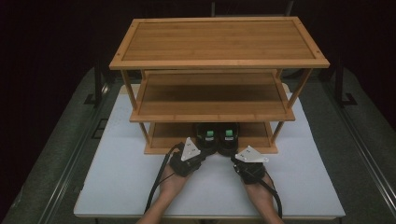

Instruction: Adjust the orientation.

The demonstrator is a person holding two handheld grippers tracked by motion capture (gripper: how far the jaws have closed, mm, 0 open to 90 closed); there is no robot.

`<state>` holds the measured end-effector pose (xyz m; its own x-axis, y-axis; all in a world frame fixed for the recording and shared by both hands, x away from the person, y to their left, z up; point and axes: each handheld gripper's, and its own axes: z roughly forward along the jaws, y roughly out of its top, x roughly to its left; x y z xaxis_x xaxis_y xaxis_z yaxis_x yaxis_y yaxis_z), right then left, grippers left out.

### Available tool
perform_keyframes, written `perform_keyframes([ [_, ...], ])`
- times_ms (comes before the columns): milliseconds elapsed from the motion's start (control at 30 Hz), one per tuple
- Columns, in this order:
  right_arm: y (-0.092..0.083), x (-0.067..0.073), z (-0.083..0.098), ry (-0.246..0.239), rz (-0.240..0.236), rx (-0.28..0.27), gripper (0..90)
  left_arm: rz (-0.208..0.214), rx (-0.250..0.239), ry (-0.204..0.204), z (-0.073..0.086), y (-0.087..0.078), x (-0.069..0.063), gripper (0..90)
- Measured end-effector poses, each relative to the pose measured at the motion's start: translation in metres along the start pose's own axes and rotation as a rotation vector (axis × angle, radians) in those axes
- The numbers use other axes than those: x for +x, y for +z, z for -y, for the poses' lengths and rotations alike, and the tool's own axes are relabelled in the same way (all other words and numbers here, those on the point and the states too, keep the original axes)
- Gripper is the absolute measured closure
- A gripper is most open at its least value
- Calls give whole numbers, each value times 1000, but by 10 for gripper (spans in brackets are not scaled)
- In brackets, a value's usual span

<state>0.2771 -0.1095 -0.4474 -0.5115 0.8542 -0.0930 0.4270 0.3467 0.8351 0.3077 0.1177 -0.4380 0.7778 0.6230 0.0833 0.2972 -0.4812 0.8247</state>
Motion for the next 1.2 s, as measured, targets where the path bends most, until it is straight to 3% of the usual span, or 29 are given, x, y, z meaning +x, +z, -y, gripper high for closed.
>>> perform_keyframes([
  [467,12,-3,-4,4,24,5,898,-29,15,5,-3,9,7,829],
  [533,13,-4,-5,7,24,5,898,-30,15,-12,-4,10,8,829],
  [733,17,-4,-6,13,31,4,898,-34,23,-13,-5,13,8,828],
  [867,17,-6,-5,19,22,7,894,-27,26,-9,-5,12,8,799],
  [1200,4,-16,-5,46,-31,-10,763,7,3,1,-7,0,5,713],
])
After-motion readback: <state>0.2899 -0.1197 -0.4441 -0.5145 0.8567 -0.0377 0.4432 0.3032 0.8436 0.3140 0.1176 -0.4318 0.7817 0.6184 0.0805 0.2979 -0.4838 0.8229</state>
